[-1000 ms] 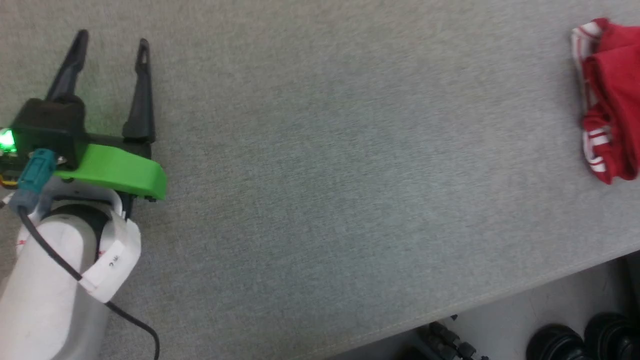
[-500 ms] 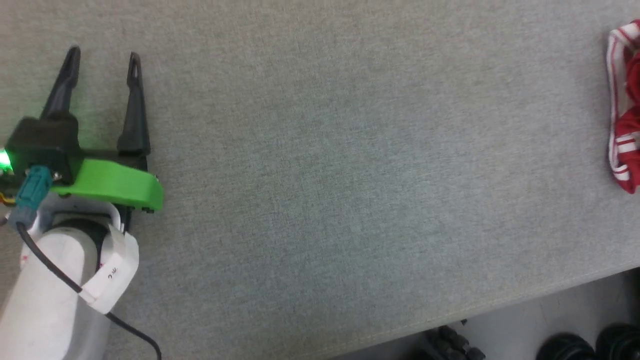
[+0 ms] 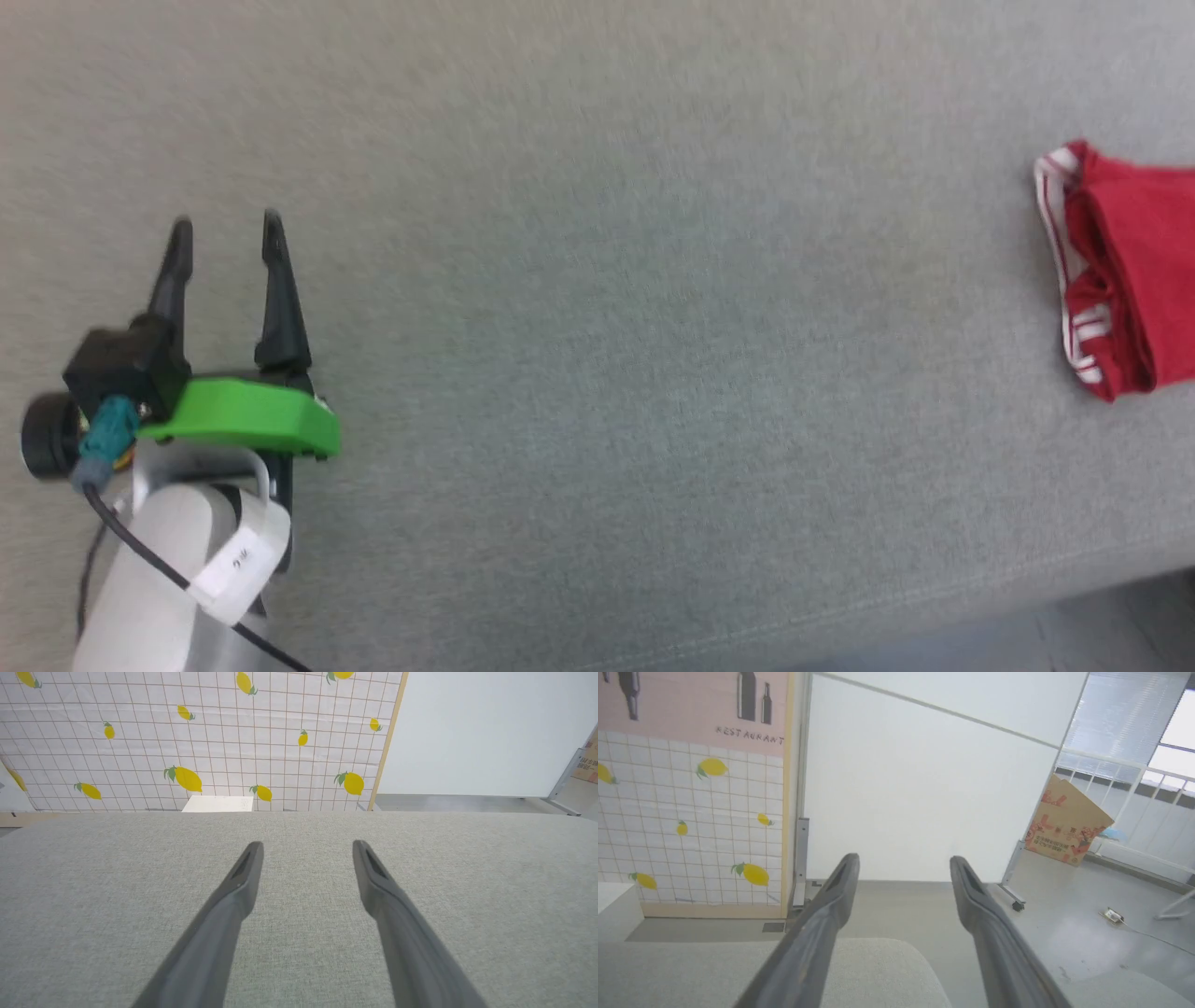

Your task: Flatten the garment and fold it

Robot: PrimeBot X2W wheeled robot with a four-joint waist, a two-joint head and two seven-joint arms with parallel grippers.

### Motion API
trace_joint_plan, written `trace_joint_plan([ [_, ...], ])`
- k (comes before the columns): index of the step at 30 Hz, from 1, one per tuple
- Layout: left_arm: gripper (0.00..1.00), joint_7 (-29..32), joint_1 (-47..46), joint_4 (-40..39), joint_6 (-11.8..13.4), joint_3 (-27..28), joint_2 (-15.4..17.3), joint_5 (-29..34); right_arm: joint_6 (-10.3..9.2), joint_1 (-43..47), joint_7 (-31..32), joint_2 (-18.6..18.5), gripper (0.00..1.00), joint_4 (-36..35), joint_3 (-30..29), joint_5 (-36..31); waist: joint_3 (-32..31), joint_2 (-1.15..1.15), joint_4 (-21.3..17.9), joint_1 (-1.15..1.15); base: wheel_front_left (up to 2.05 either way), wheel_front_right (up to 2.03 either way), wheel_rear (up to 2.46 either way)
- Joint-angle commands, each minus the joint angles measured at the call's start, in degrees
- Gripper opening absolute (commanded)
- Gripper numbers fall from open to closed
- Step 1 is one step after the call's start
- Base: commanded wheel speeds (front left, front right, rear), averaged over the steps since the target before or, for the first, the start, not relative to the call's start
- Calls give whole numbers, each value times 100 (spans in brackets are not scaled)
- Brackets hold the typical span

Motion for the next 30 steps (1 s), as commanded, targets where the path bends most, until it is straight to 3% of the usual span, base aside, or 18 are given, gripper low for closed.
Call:
trace_joint_plan([
  [1, 100, -81, 104, 81, -17, 33, -27, -47, -9, 191, -79, 161, 100, -175, 26, 36, -887, 0, 439, 1, 0, 0, 0],
  [10, 100, -363, 436, 497, -68, 159, -188, -313, -9, 1280, -354, 1328, 100, -1468, 98, 7, -1649, 0, 796, 1, 0, 0, 0],
  [18, 100, -456, 625, 625, -90, 193, -277, -396, -9, 2258, -624, 2233, 100, -1871, 129, -222, -1960, 0, 1037, 1, 0, 0, 0],
  [30, 100, -470, 699, 935, -267, 75, -301, -490, -9, 3624, -834, 2631, 100, -1605, 221, -347, -2133, 0, 1376, 1, 0, 0, 0],
])
